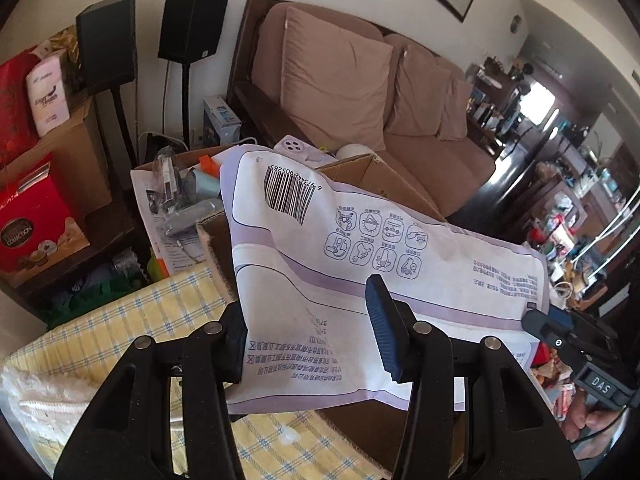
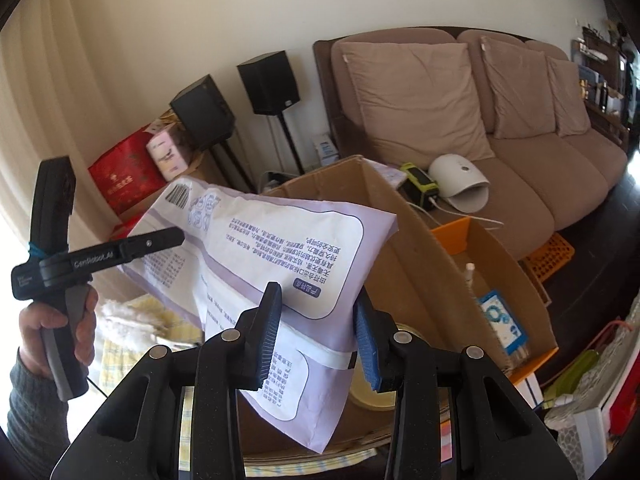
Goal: Organize objects
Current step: 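Carry the envelopes with both tools over the cardboard box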
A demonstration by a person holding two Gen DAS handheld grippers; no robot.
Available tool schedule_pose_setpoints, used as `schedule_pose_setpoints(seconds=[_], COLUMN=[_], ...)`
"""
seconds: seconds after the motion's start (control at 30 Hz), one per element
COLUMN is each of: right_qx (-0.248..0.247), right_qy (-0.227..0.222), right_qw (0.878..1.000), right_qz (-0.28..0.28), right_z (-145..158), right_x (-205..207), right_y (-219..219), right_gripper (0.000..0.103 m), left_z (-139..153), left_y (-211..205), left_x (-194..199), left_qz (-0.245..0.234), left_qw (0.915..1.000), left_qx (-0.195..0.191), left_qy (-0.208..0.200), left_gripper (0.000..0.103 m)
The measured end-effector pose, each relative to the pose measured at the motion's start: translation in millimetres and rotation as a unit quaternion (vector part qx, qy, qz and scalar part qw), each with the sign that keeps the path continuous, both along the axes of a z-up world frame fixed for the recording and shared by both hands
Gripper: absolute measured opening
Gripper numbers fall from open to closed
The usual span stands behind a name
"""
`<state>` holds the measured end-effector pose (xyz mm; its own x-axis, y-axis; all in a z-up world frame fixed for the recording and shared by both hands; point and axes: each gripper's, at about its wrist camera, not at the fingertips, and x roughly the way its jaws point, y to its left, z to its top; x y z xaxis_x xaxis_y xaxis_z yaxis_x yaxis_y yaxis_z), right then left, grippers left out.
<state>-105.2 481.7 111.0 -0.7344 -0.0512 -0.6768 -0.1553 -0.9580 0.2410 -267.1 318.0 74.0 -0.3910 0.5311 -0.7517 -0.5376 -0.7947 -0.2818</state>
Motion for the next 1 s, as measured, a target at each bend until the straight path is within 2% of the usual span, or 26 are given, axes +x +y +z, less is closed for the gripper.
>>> schedule_pose_setpoints(seconds=[0.27,0.53,0.57,0.6,0.63,0.67,0.73,1.0], right_qx=[0.02,0.079,0.085,0.09,0.094,0.096,0.095,0.122], right_qy=[-0.016,-0.035,-0.04,-0.049,-0.054,-0.056,-0.059,-0.056], right_qw=[0.999,0.994,0.993,0.992,0.992,0.992,0.992,0.989], right_qz=[-0.033,-0.066,-0.067,-0.069,-0.069,-0.068,-0.064,-0.068], right_z=[-21.2,-45.6,-48.7,-53.0,-56.1,-58.7,-61.9,-59.8], right_x=[-4.2,-8.9,-9.2,-10.7,-12.5,-13.4,-13.9,-12.6], right_y=[29.3,39.8,39.7,40.4,40.9,41.7,43.0,37.1], right_gripper=[0.037,0.039,0.041,0.049,0.055,0.056,0.056,0.06], left_z=[-23.5,-50.1,-54.1,-57.4,-58.7,-60.0,-59.7,-37.2], left_y=[60.4,107.8,110.1,111.3,113.9,111.6,104.6,76.6], left_x=[-12.8,-25.7,-27.5,-28.9,-30.1,-30.9,-33.4,-35.5], left_qz=[-0.029,-0.046,-0.043,-0.042,-0.045,-0.045,-0.034,-0.022], left_qw=[0.9985,0.9936,0.9928,0.9923,0.9923,0.9929,0.9944,0.9984], left_qx=[-0.046,-0.103,-0.112,-0.117,-0.115,-0.109,-0.098,-0.05], left_qy=[-0.001,0.002,-0.002,-0.007,-0.014,-0.019,-0.021,-0.014], left_gripper=[0.045,0.045,0.048,0.052,0.066,0.078,0.086,0.087])
